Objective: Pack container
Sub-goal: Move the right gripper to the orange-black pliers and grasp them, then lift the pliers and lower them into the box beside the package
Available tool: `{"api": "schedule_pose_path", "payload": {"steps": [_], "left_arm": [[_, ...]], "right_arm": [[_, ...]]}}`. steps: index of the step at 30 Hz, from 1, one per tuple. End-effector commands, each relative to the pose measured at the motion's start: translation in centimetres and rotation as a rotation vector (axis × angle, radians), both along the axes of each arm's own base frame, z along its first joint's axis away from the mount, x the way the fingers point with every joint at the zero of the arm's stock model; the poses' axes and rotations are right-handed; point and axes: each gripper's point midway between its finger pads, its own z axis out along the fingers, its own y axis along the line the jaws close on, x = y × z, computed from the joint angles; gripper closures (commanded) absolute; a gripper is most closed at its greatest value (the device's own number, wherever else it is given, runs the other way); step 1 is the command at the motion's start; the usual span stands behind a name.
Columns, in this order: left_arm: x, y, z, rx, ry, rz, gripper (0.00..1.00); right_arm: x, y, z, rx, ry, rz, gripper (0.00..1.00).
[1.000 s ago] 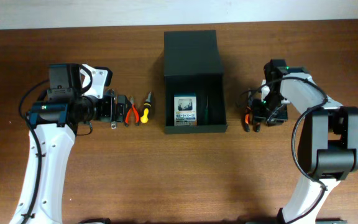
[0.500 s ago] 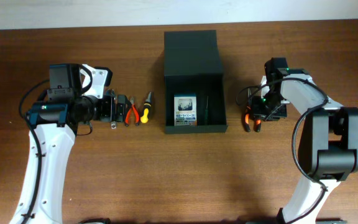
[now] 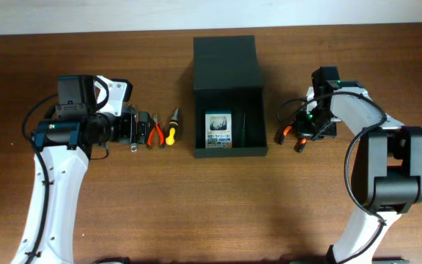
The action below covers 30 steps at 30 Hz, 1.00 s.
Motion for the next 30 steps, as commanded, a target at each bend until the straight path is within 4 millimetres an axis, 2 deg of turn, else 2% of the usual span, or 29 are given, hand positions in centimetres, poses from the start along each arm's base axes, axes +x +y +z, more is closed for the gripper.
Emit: {"api": "schedule_pose_path", "payload": {"steps": [1,10,16,24,30], "left_arm": [[0.3,0.0,0.7,-0.004,-0.021,-0.015,0.01],[0.3,0.0,0.7,-0.004,-0.021,-0.015,0.01],[0.3,0.0,0.7,-0.004,-0.021,-0.015,0.01],[0.3,0.0,0.7,-0.004,-0.021,-0.015,0.01],[0.3,0.0,0.7,-0.004,-0.021,-0.015,0.01]], "right_arm": [[-0.8,0.2,-1.0,0.001,0.033,0.005,0.96],[-1.0,-0.4,-0.5,-0.03,0.047,-0.001,0.96],[0.2,-1.1,1.7,-0.068,-0.01,-0.002,0.96],[3.1,-1.1,7.7,-0.072,-0.142,-0.007,0.96],[5.2,-1.2,14.7,-0.075,-0.293,-0.016,0.96]]}}
